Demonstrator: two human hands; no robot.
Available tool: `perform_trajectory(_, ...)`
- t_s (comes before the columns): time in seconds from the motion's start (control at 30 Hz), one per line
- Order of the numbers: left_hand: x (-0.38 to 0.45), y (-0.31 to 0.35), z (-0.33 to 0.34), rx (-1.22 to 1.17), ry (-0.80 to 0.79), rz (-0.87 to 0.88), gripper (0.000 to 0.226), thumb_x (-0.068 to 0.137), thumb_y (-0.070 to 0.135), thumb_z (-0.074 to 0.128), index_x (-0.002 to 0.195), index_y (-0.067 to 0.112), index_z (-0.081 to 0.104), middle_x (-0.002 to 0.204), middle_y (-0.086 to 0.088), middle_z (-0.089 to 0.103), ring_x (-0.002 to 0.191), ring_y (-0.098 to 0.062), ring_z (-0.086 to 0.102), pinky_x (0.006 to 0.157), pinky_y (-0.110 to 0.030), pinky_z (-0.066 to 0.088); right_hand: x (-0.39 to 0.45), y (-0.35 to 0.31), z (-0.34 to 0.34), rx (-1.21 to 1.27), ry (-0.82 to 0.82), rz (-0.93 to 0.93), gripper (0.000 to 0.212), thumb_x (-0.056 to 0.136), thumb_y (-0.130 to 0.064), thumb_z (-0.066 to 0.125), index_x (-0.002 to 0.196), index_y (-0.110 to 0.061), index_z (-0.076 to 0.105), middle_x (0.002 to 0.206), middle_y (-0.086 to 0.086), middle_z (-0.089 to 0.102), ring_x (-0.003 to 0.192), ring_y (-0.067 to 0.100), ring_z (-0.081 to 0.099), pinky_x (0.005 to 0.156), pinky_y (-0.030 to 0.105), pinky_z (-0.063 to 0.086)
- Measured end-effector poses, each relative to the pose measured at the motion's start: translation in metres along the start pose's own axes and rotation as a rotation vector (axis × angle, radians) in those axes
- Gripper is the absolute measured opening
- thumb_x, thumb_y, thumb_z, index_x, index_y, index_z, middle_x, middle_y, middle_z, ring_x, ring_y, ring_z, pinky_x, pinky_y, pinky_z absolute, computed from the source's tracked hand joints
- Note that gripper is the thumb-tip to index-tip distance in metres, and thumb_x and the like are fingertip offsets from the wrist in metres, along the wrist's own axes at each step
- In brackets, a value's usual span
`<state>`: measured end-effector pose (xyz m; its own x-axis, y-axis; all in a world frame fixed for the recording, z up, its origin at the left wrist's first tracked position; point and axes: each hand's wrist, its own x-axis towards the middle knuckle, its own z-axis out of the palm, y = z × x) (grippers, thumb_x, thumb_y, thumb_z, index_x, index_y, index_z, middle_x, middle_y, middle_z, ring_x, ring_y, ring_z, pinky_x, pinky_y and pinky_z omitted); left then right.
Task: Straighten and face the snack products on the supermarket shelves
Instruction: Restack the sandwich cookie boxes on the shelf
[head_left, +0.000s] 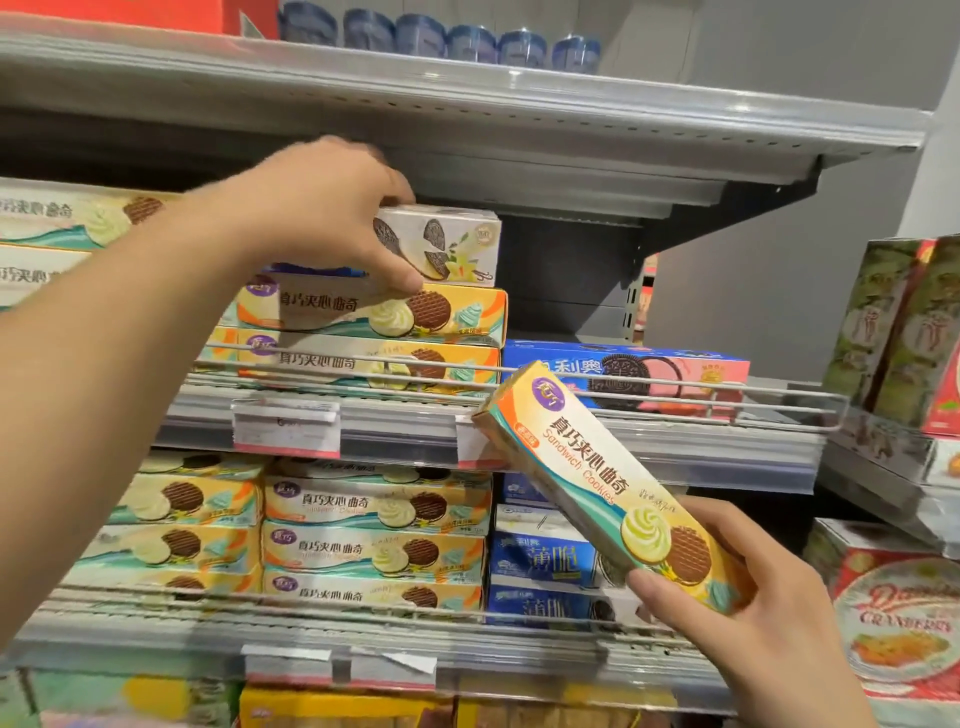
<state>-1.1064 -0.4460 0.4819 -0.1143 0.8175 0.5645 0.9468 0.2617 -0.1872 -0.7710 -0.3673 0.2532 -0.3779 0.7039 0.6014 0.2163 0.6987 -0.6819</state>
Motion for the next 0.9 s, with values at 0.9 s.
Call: perform_trajectory(0.9, -0.171, -0.085, 0.064, -0.465, 0.096, -0.161, 0.073, 0.06, 0.081, 0.074, 0.117, 0.036, 0.067, 0.12, 0.028, 0.066, 0.105, 0.012, 0.06, 0.081, -0.014, 0.046, 0.189, -0.127, 0.058, -0.711, 0.123, -0.674, 0.073, 0.073, -0.072, 0.063, 0.13, -0.026, 0.058, 0.117, 0.005, 0.068, 0.109, 0.032, 0.057, 0.08, 0.046, 0.053)
